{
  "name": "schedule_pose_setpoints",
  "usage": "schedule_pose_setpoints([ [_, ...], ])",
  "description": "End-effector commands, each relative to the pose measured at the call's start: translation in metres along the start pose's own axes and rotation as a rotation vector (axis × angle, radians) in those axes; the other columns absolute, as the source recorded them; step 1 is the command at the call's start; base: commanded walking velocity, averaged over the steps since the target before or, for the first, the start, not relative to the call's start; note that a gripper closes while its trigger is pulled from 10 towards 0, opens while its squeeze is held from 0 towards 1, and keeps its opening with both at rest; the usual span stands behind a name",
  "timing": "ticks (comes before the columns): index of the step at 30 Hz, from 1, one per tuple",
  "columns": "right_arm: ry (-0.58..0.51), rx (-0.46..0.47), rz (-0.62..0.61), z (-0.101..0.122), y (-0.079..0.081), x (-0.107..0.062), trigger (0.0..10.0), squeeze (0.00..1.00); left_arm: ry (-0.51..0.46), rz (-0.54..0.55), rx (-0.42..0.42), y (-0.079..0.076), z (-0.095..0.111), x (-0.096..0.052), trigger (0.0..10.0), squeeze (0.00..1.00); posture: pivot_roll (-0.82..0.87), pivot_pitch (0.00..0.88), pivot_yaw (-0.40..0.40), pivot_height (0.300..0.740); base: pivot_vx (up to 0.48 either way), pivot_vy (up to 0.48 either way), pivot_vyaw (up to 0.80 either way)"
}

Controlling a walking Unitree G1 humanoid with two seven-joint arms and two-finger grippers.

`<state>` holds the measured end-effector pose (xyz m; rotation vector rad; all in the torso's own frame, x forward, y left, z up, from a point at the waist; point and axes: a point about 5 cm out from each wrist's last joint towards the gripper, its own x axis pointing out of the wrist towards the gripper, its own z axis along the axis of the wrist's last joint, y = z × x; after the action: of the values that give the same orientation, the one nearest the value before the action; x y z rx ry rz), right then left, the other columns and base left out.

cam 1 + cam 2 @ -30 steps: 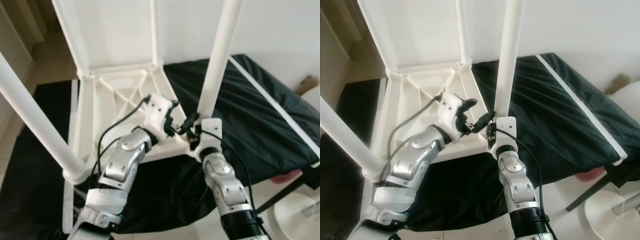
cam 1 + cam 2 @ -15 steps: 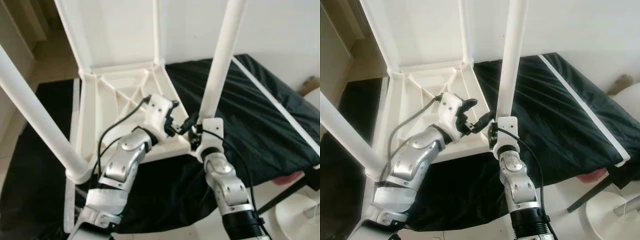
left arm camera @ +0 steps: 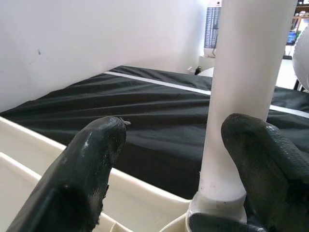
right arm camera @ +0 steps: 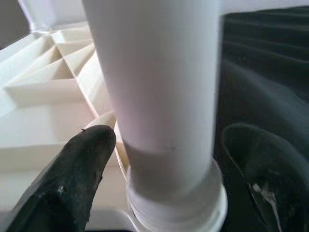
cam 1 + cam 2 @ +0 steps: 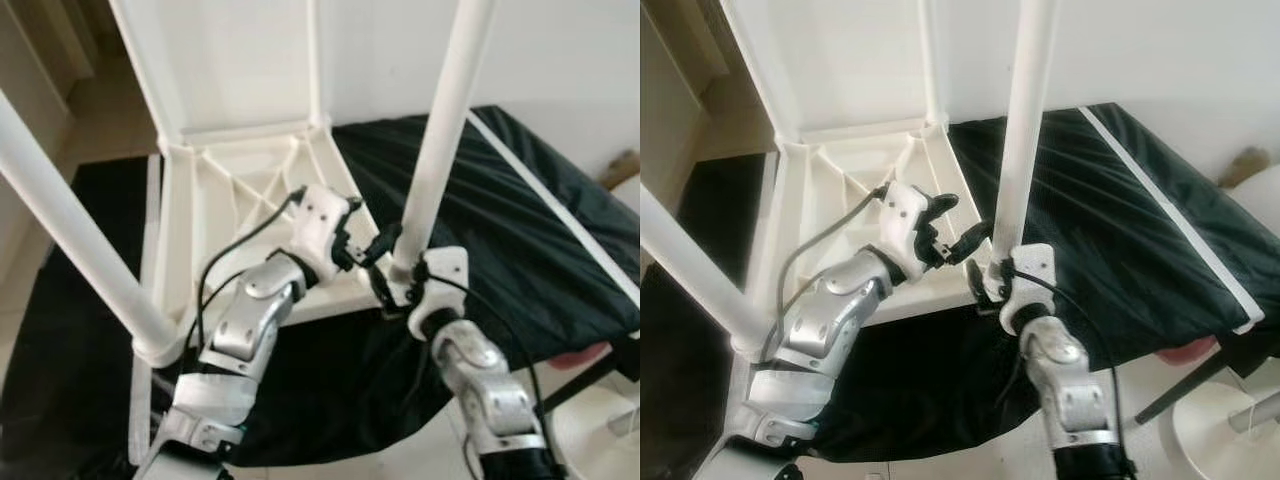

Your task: Building children table

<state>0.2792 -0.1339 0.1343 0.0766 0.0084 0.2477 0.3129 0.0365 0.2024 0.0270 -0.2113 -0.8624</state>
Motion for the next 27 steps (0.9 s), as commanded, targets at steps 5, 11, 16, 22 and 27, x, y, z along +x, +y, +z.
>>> schedule_pose_setpoints([
  [5,0.002,-0.051,0.232,0.001,-0.014,-0.006,10.0,0.00,0.020,-0.025,0.014,-0.002,-0.004,0.000,10.0,0.00,-0.01,0.000,0.033,0.740,0.000,0.000,0.00],
  [11,0.050,-0.127,0.403,0.004,-0.026,0.000,10.0,0.00,0.026,-0.023,0.025,0.002,-0.005,-0.002,10.0,0.00,-0.01,0.000,0.037,0.740,0.000,0.000,0.00],
  [16,0.055,-0.171,0.413,0.009,-0.036,0.010,10.0,0.00,0.016,-0.017,0.025,0.001,-0.003,0.000,10.0,0.00,0.00,0.000,0.032,0.740,0.000,0.000,0.00],
  [22,0.064,-0.206,0.434,0.010,-0.041,0.020,10.0,0.00,0.012,-0.016,0.025,0.000,-0.002,0.001,10.0,0.00,0.00,0.000,0.031,0.740,0.000,0.000,0.00],
  [27,0.096,-0.268,0.537,0.012,-0.037,0.036,10.0,0.00,0.012,0.004,0.031,0.005,-0.001,0.000,10.0,0.00,0.01,0.000,0.031,0.740,0.000,0.000,0.00],
])
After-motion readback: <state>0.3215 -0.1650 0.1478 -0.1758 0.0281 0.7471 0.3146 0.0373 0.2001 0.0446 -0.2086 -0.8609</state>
